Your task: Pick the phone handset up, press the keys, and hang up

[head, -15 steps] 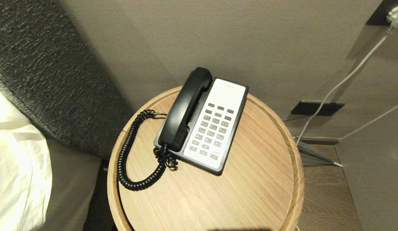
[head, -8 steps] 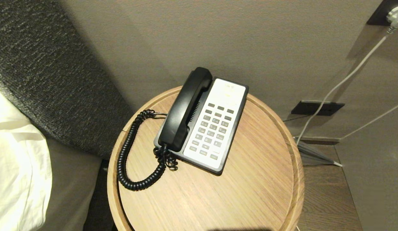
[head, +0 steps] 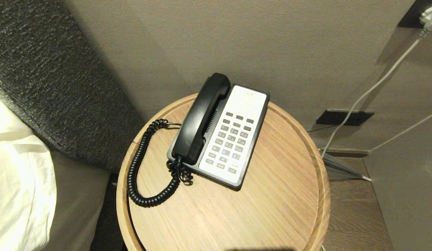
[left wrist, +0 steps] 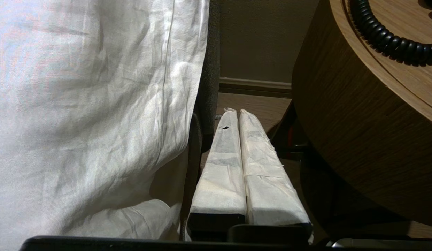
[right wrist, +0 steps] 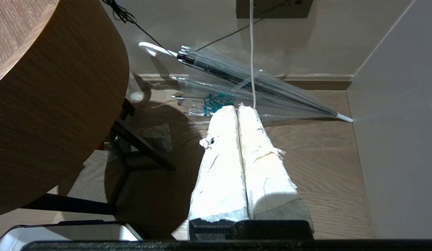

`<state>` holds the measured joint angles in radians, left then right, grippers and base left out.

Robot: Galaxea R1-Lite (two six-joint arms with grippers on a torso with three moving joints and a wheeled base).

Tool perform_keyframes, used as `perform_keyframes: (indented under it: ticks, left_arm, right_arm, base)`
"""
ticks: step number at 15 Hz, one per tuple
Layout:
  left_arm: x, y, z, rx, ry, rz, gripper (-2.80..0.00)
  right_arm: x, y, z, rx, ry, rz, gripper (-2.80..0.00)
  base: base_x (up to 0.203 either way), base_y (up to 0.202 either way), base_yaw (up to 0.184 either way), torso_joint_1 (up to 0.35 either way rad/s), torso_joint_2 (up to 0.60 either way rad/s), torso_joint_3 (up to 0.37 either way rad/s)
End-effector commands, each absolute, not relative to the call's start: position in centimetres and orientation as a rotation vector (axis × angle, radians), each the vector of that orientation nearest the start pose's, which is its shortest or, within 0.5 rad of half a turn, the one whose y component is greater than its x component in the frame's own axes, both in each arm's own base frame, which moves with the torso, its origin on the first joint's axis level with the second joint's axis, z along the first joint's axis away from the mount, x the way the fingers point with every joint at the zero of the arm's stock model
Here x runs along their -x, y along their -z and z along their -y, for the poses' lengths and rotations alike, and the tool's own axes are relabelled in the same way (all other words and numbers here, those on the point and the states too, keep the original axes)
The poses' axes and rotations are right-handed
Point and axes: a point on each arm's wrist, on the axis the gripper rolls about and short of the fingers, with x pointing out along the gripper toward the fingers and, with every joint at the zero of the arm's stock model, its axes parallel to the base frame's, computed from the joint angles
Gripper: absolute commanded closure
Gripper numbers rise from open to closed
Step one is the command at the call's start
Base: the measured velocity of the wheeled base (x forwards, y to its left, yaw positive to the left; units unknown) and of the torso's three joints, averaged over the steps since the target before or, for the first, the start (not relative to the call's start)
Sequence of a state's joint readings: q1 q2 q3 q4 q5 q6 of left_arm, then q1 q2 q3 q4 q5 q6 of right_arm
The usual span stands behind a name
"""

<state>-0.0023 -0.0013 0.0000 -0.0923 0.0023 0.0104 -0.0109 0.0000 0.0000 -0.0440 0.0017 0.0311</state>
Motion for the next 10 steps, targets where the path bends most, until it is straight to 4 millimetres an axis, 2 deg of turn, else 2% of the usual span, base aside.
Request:
perform_keyframes:
  ticks: [1,5,10]
  left_arm:
    - [2.01,-7.39,-0.02,-0.015,0.001,0.054,0.0]
    - [2.01,-7.39,-0.02,-0.017,0.001,0.054,0.0]
    - [2.01,-7.39,-0.02,-0.003,0.0,0.054,0.0]
  right_arm:
    - [2.1,-7.41,-0.03,-0.029,0.009,0.02,0.0]
    - [2.1,-7.41,-0.03,-0.032,0.009,0.02,0.0]
    - [2.1,-7.41,-0.03,-0.029,0.009,0.02,0.0]
  base:
    - [0.0,0.0,0.0,0.0,0.0,0.0]
    - [0.0,0.0,0.0,0.0,0.0,0.0]
    - [0.0,0.0,0.0,0.002,0.0,0.155]
